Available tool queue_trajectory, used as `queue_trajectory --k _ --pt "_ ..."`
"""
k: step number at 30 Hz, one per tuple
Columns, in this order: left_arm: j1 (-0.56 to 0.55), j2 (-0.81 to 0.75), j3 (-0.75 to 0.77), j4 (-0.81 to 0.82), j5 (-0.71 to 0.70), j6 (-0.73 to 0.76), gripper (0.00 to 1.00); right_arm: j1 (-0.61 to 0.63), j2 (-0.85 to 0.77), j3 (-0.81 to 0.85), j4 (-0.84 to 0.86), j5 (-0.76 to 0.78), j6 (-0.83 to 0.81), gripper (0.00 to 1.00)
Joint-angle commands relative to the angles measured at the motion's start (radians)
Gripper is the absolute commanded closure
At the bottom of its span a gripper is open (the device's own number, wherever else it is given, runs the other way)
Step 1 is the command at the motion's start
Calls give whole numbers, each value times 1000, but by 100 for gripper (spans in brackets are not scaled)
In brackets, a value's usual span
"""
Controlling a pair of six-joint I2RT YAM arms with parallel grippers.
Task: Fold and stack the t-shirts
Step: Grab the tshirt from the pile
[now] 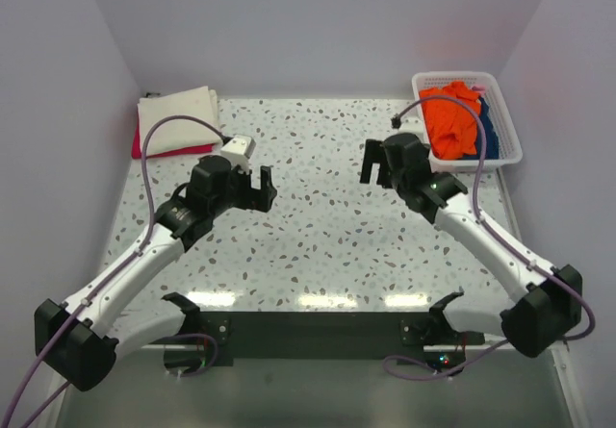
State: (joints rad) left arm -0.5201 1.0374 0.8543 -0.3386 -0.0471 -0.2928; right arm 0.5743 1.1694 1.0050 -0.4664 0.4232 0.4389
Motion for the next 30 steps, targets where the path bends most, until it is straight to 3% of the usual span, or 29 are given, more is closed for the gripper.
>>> queue_trajectory --k 1,3,6,12,20,30 --pt "-3 -28 -6 18 23 -14 0 -131 126 200 34 -24 -71 1" --pt "-3 -34 -6 18 21 -17 0 -245 221 259 52 -101 -74 1" --pt "-3 -40 -3 16 16 -19 0 -351 326 391 71 -60 -88 2" --pt "-3 -46 -3 13 0 -20 0 -485 587 604 80 -49 -43 9" --pt "-3 -50 -3 7 -16 -22 0 -540 788 731 92 78 -68 9" --pt "-3 -34 -1 4 -8 -20 0 -611 871 777 78 129 -92 11"
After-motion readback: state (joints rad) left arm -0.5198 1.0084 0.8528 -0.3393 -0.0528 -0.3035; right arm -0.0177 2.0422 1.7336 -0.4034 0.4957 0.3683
